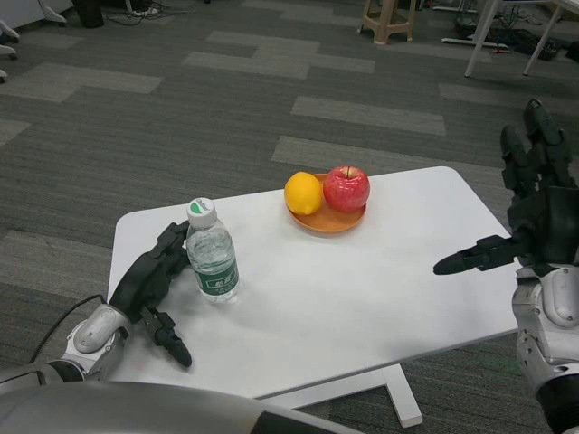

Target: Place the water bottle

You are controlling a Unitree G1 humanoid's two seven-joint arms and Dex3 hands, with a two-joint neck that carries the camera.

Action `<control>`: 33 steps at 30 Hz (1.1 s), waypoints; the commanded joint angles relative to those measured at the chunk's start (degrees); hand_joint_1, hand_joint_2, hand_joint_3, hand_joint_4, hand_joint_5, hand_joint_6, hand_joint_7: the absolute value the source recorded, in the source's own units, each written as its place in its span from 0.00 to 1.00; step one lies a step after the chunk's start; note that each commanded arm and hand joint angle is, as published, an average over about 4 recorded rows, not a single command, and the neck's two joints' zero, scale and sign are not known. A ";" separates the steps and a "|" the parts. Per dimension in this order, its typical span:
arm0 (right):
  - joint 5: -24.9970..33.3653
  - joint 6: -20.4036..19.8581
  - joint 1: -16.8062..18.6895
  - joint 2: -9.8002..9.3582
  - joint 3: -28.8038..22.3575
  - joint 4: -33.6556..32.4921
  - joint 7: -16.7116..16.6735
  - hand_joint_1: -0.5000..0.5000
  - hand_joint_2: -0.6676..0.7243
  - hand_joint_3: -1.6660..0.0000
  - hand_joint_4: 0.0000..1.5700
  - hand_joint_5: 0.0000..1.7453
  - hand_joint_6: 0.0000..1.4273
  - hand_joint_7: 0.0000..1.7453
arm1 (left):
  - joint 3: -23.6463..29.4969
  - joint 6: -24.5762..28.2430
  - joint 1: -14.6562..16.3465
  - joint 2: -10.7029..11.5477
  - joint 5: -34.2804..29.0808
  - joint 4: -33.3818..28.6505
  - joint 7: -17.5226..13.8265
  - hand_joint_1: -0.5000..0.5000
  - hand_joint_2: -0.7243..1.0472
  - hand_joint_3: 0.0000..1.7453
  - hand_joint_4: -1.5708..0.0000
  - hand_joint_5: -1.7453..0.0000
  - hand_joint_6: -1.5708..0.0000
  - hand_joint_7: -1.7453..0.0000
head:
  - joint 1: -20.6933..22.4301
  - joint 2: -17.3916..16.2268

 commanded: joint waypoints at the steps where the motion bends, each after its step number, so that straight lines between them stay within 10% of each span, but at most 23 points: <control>1: 0.47 -0.44 0.56 0.12 0.22 0.39 -0.28 0.00 0.68 1.00 0.00 0.00 0.00 0.04 | 1.19 1.91 1.22 0.45 0.19 -0.73 -0.36 0.00 0.10 0.05 1.00 0.29 1.00 0.80 | 0.06 -0.08; 10: 0.52 -0.40 0.21 0.16 0.55 1.14 -0.37 0.00 0.68 1.00 0.00 0.00 0.00 0.04 | 11.10 2.68 2.53 0.45 -0.21 -6.67 -0.36 0.00 0.10 0.05 1.00 0.34 1.00 0.80 | 0.48 -0.48; 20: 0.43 -0.35 -0.54 0.21 0.95 2.41 -0.37 0.00 0.68 1.00 0.00 0.00 0.00 0.04 | 25.30 4.61 4.29 0.53 0.45 -15.50 -0.19 0.00 0.10 0.05 1.00 0.66 1.00 0.80 | 0.99 -0.65; 33: 0.52 -0.35 -2.69 0.21 1.30 5.10 -0.37 0.00 0.68 1.00 0.00 0.00 0.00 0.04 | 42.44 17.36 4.38 0.40 8.14 -33.65 -0.01 0.00 0.10 0.05 1.00 0.84 1.00 0.81 | -0.21 3.22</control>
